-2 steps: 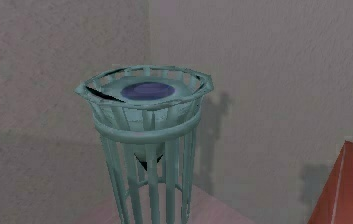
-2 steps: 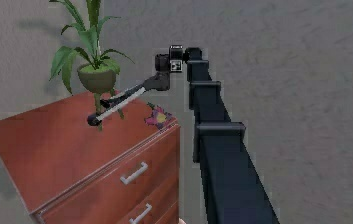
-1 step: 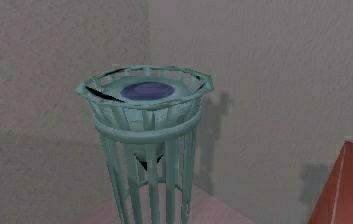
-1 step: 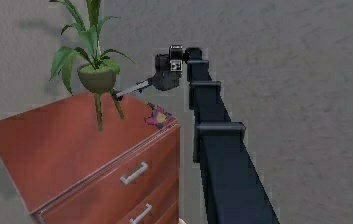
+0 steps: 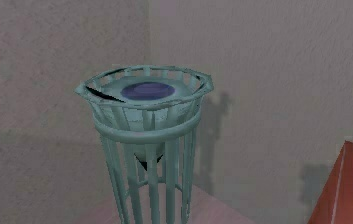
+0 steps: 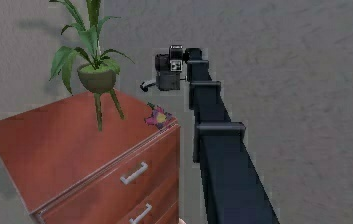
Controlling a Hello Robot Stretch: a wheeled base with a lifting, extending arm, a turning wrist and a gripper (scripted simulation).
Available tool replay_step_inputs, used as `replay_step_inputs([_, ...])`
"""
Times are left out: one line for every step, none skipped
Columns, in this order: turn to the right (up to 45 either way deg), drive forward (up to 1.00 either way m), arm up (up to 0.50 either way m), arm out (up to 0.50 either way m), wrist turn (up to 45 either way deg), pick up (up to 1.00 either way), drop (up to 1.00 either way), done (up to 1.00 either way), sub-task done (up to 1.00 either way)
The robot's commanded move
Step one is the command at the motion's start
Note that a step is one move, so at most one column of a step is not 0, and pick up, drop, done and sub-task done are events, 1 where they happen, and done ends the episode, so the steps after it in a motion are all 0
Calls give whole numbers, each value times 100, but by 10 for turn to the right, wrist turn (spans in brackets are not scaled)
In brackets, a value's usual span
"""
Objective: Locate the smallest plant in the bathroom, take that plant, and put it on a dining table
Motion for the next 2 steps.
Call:
replay_step_inputs([0,0,-20,0,0,0,0,0,0])
replay_step_inputs([0,0,0,0,0,100,0,0,0])
